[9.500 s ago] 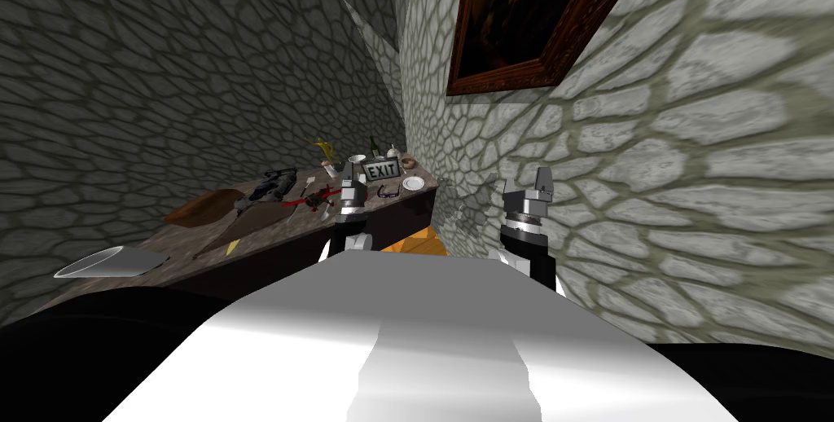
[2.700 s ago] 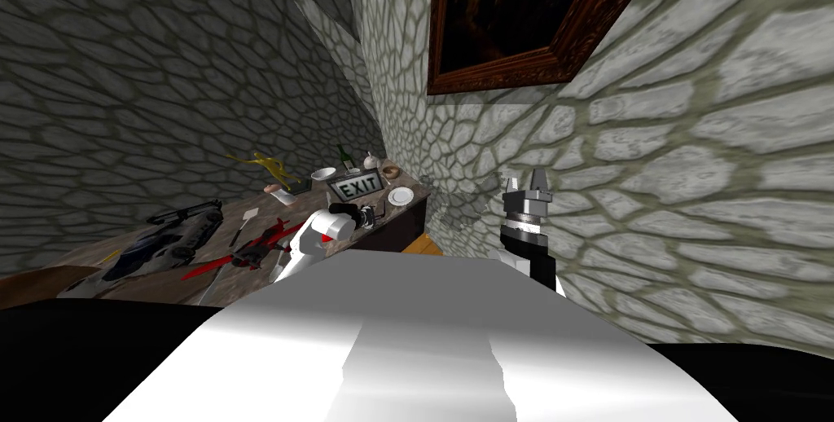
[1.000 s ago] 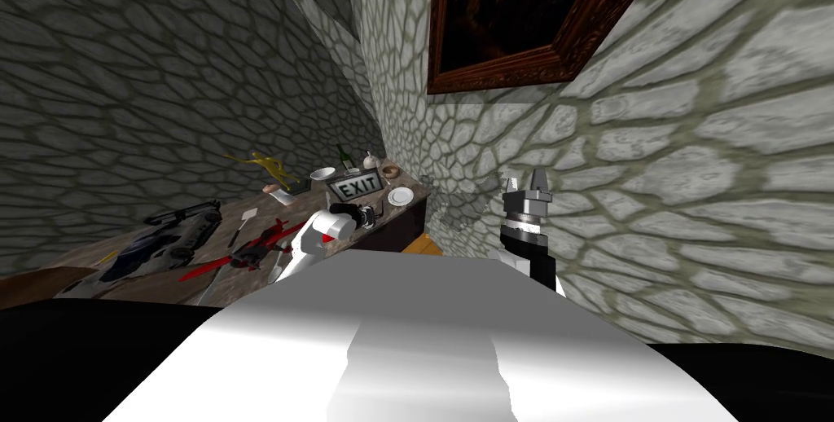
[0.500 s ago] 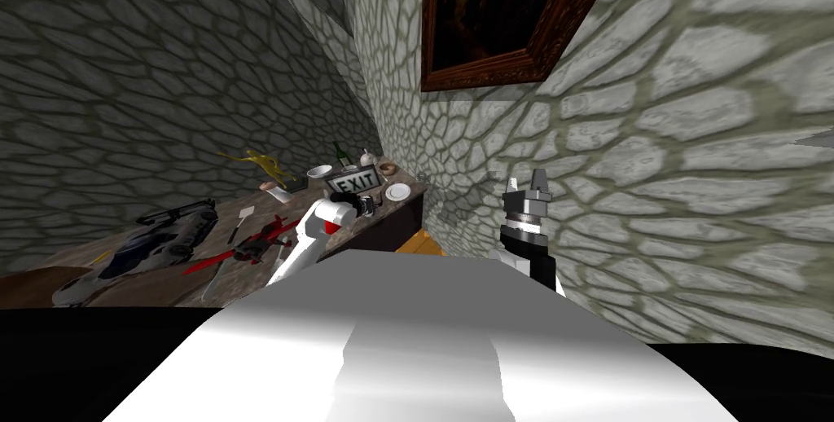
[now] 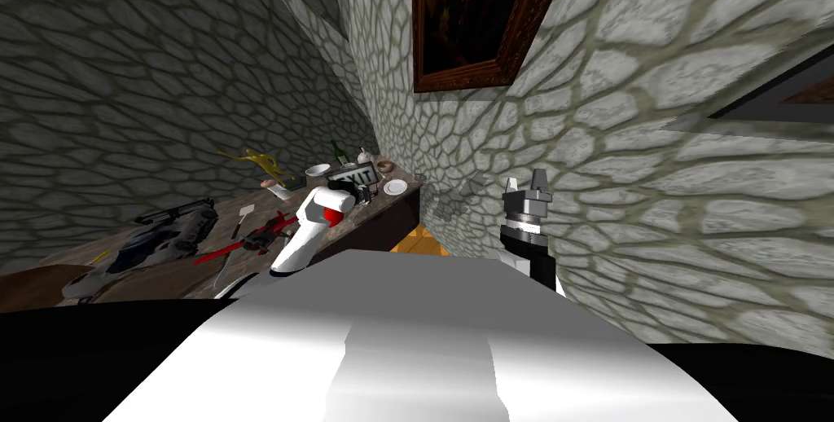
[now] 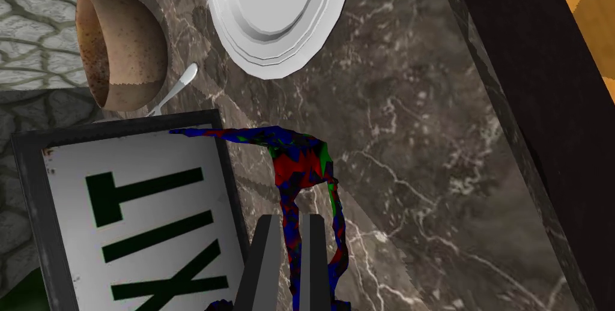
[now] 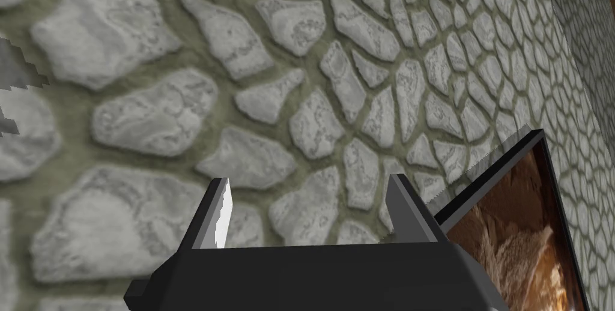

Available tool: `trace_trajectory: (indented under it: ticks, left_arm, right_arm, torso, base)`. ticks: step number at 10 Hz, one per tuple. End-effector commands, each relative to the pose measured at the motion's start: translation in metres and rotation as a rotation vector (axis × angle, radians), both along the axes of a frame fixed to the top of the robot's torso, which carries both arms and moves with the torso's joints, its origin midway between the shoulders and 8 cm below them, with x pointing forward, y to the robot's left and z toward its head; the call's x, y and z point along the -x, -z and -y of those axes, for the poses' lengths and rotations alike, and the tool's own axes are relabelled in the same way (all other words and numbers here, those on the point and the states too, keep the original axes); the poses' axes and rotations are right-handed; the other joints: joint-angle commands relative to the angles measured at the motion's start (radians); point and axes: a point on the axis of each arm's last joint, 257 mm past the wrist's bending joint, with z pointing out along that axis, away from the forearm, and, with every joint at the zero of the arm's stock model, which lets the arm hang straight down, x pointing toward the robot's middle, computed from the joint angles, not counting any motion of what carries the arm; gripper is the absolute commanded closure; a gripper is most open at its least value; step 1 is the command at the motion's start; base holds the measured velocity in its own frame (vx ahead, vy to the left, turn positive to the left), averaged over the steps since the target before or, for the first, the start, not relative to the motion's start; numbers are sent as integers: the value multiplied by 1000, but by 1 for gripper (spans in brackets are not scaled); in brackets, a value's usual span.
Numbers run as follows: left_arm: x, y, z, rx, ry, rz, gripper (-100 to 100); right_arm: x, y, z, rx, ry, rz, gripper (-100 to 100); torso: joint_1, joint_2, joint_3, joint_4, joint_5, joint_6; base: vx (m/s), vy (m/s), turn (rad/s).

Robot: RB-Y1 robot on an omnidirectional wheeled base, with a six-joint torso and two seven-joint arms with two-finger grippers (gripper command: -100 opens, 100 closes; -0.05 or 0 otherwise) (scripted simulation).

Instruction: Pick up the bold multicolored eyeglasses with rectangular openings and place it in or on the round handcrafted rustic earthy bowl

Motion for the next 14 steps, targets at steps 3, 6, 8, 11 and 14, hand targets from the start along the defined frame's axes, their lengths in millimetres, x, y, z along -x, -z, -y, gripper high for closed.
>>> trace_trajectory:
  ticks: [3,6,8,11,14]
  left_arm:
    - [-30,-21,-24,-49,-17,36,100]
    - [-55,-46,-44,-89,-31,73,100]
    - [-67,-56,-55,-106,-41,86,100]
    - [-76,-55,-74,-116,-71,67,100]
    - [-96,-76,-90,-137,-86,89,100]
  right_arm:
    - [0,0,0,0,0,0,0]
    - [0,0,0,0,0,0,0]
    - [0,0,0,0,0,0,0]
    - [0,0,0,0,0,0,0]
    - [0,0,0,0,0,0,0]
  torso:
    - [1,0,0,0,0,1]
    - [1,-2,-1,-1,0,0]
    - [1,-3,-2,-1,0,0]
    - [1,-3,-1,0,0,0]
    - [2,-3,-2,-1,1,0]
  base:
    - [-100,1,-73]
    - [-79,-2,-58]
    - [-70,3,-56]
    - [-61,4,-54]
    - [-54,4,-60]
